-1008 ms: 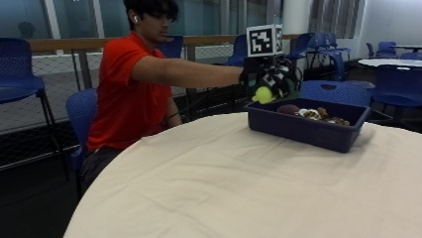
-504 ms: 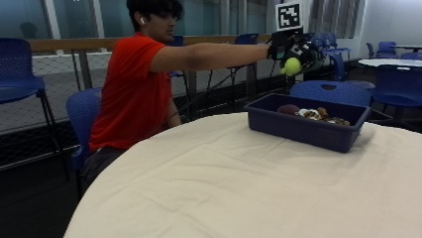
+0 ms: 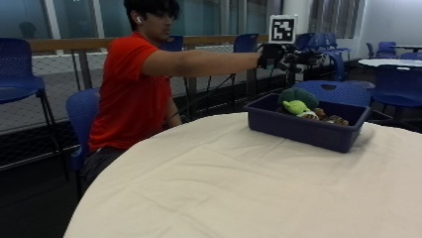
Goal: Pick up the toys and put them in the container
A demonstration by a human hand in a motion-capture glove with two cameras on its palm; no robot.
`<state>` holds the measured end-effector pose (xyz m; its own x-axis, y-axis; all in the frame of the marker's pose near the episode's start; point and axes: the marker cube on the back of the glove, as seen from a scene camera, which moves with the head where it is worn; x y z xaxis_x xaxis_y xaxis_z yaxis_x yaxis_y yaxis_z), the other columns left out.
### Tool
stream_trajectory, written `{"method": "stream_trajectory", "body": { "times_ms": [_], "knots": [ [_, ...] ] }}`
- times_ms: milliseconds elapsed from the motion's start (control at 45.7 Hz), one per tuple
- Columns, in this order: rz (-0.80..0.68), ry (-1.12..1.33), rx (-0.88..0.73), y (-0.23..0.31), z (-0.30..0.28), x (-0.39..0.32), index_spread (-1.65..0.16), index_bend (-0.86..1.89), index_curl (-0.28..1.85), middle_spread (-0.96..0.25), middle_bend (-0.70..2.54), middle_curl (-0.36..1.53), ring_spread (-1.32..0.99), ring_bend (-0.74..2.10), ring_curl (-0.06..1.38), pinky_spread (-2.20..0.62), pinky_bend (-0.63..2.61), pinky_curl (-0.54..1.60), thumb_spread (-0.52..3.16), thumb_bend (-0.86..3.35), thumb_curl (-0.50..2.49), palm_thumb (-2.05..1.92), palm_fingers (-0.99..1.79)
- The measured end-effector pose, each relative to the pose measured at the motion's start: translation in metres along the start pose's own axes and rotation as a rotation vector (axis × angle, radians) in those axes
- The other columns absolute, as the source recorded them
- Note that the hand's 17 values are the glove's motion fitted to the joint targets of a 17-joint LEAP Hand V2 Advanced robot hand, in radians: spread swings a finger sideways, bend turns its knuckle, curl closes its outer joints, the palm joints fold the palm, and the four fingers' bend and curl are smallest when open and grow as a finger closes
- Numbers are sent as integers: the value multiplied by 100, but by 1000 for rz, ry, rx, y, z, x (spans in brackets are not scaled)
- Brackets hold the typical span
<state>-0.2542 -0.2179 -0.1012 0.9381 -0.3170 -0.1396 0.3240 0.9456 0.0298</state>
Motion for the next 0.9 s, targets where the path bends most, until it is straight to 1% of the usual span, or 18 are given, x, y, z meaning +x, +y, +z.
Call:
{"method": "stream_trajectory", "body": {
  "times_ms": [44, 66, 88, 153, 175, 197, 285, 329, 438, 745, 898],
  "knots": [
    [22, 46, 8, 8, 7, 17, -38, 10, 34, -11, 11, 30, -6, 23, 27, 0, 132, 43, 119, -6, 58, 14, -26],
    [8, 51, 8, 14, 11, 24, -38, 10, 34, -10, 11, 29, -4, 22, 27, 1, 132, 43, 120, -5, 56, 12, -25],
    [-28, 40, 6, 22, 15, 29, -37, 10, 33, -10, 11, 29, -3, 22, 27, 2, 131, 43, 120, -5, 55, 11, -25],
    [-203, -26, -6, 45, 26, 42, -37, 11, 32, -9, 11, 28, 0, 20, 26, 5, 130, 42, 121, -4, 52, 7, -25],
    [-227, -27, -10, 51, 30, 49, -37, 11, 31, -9, 11, 27, 1, 19, 26, 6, 129, 42, 121, -4, 51, 6, -24],
    [-216, -14, -13, 56, 36, 56, -37, 12, 31, -8, 10, 27, 2, 19, 26, 6, 129, 41, 121, -4, 50, 5, -25],
    [-21, 42, -27, 72, 62, 82, -37, 13, 30, -7, 10, 25, 4, 18, 26, 9, 126, 40, 122, -3, 47, 2, -24],
    [26, 34, -37, 81, 73, 92, -37, 13, 29, -7, 10, 24, 5, 17, 26, 10, 125, 39, 122, -4, 45, 0, -24],
    [23, 14, -68, 105, 95, 111, -36, 14, 29, -7, 10, 23, 6, 16, 25, 11, 122, 38, 121, -4, 42, -2, -25],
    [114, -74, -110, 164, 141, 170, -36, 14, 28, -6, 10, 20, 8, 14, 22, 13, 119, 36, 120, -4, 36, -3, -25],
    [140, -71, -128, 193, 162, 193, -36, 15, 28, -6, 10, 19, 8, 15, 21, 13, 117, 35, 120, -3, 33, -3, -25]
  ]
}}
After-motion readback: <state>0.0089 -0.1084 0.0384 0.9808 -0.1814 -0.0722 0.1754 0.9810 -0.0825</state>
